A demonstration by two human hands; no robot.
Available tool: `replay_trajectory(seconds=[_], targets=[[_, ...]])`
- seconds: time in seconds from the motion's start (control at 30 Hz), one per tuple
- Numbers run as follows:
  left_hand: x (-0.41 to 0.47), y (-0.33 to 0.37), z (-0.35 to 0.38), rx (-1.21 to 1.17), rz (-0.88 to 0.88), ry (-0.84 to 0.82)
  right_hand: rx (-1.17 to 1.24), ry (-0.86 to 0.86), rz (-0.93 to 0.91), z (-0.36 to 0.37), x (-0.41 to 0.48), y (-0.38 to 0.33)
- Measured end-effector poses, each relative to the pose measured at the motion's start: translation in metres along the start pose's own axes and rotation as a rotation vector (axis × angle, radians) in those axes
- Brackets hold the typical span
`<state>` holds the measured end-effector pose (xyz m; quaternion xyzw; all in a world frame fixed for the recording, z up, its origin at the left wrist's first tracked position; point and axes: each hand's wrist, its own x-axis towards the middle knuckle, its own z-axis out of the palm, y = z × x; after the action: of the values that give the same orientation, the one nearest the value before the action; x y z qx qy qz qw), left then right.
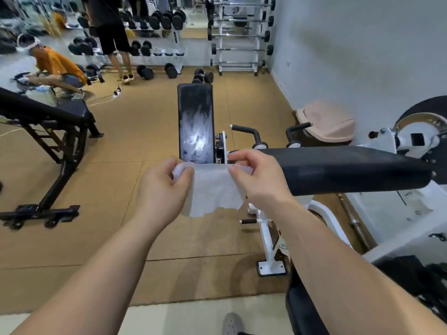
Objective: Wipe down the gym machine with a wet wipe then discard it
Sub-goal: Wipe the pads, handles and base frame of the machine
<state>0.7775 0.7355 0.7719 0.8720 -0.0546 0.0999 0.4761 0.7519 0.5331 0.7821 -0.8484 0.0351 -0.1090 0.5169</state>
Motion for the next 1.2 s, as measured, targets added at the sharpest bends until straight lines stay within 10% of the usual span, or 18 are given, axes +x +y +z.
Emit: replay_trajectory(seconds=[0.63,0.9,1.2], targets=[[0.151,-0.027,-0.015,-0.111,0.272,-0.079,-0.43,0.453,-0.564,0.072,0.101,-0.02],[0.218,-0.041,-0.015,-0.201,0.631,-0.262,-0.879,0.252,-0.061,0.134,0.072,-0.051],[0.254,-0.053,-0.016,-0.599,0.652,-0.69,-1.007,0.259,0.19,0.152,0.105,-0.076]])
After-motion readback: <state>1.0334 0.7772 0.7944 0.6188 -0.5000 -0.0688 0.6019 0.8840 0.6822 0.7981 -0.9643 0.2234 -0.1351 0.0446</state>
